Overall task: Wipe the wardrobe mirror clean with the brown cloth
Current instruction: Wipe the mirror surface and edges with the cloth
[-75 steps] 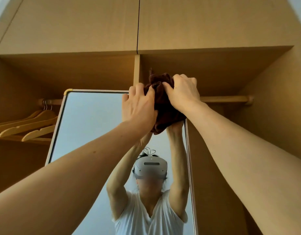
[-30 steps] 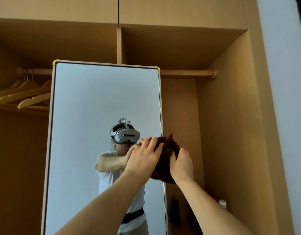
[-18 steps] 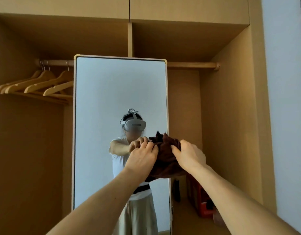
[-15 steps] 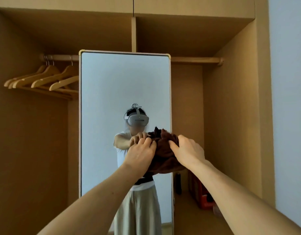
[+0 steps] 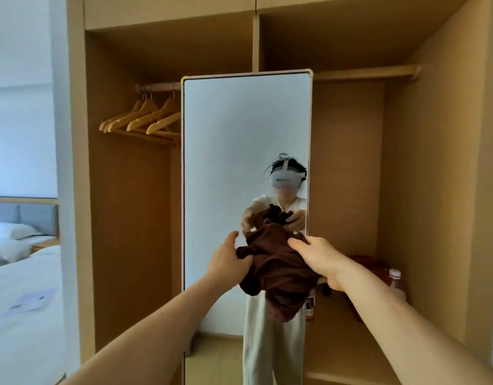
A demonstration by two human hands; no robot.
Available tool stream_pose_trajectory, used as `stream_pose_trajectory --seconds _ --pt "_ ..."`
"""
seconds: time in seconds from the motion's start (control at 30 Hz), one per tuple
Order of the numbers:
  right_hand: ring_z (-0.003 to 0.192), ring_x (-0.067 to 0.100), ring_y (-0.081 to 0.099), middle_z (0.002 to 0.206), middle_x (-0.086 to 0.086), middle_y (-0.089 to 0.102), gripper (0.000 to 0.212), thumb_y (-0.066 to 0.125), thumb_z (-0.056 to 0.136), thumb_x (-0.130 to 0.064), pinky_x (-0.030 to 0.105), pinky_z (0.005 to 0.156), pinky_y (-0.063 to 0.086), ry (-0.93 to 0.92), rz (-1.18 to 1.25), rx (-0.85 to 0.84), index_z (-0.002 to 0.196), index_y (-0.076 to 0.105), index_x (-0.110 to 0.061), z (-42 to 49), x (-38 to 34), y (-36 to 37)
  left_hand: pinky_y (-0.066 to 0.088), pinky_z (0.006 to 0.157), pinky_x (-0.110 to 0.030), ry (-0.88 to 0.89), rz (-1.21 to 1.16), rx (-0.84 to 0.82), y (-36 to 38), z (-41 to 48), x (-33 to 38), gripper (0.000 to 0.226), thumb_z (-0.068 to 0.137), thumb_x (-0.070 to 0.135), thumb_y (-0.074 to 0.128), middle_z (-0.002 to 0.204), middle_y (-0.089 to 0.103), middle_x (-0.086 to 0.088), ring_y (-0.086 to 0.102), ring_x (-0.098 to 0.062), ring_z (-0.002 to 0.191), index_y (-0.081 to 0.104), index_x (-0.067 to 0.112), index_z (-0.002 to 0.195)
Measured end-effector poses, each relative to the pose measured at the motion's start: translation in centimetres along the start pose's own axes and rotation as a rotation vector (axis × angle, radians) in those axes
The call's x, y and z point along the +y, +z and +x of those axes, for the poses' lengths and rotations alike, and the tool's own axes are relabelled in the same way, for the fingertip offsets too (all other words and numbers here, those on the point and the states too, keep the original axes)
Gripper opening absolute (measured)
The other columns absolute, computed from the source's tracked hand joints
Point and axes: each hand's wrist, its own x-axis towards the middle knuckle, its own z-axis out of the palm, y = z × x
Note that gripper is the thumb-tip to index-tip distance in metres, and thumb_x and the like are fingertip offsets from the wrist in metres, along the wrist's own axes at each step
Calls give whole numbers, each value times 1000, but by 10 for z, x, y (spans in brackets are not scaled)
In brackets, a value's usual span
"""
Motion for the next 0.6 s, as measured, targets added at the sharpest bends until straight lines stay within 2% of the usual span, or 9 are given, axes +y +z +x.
stream_pose_trajectory --seconds 0.07,0.13,0.17,0.23,0.3,0.37,0.47,0.53,0.6 --pt "91 22 64 102 5 67 35 47 95 -41 26 60 49 42 151 19 116 61 -17 -8 4 -4 47 96 -48 -264 -274 -60 5 -17 0 78 84 49 63 138 48 -9 51 -30 120 25 22 147" --pt "91 27 67 102 9 70 35 46 96 -41 32 64 54 111 323 -24 114 63 -15 -17 8 -6 46 95 -53 -456 -555 -234 9 -35 5 83 73 72 60 134 52 -8 53 -32 118 42 21 136" --pt "91 27 68 100 10 72 35 47 96 -41 34 65 55 137 373 -64 112 65 -15 -22 10 -6 47 94 -54 -481 -718 -317 12 -43 8 83 67 76 60 129 58 -9 57 -33 114 54 21 128" --pt "95 28 68 102 10 72 35 50 95 -43 37 71 56 164 390 -168 110 66 -17 -30 15 -2 54 86 -48 -461 -943 -362 17 -61 17 71 63 74 64 113 69 -13 67 -34 101 74 18 105" --pt "100 29 64 107 11 69 38 47 95 -45 42 82 55 155 286 -219 113 64 -17 -39 19 4 59 69 -38 -445 -982 -332 22 -77 23 57 65 69 65 99 73 -14 71 -29 89 79 17 84" --pt "101 28 61 112 10 64 42 39 97 -46 43 86 53 101 103 -178 119 56 -15 -46 21 6 58 61 -33 -458 -966 -304 23 -89 23 50 69 62 67 94 74 -13 72 -28 83 79 16 84" --pt "109 27 57 123 7 56 53 36 94 -57 47 91 50 77 4 -228 132 44 -21 -58 24 3 58 64 -34 -524 -966 -216 22 -102 23 51 77 53 67 95 73 -17 72 -32 83 72 9 103" --pt "110 27 57 124 4 55 58 40 86 -68 48 85 54 70 78 -386 129 43 -30 -69 25 1 57 72 -38 -592 -967 -188 21 -108 24 57 81 54 64 98 72 -20 70 -35 91 66 6 111" --pt "109 25 59 123 1 56 63 53 76 -73 45 77 57 26 55 -511 125 45 -36 -80 26 -1 56 77 -41 -663 -952 -185 17 -112 25 69 80 65 57 98 71 -22 67 -37 95 64 4 113"
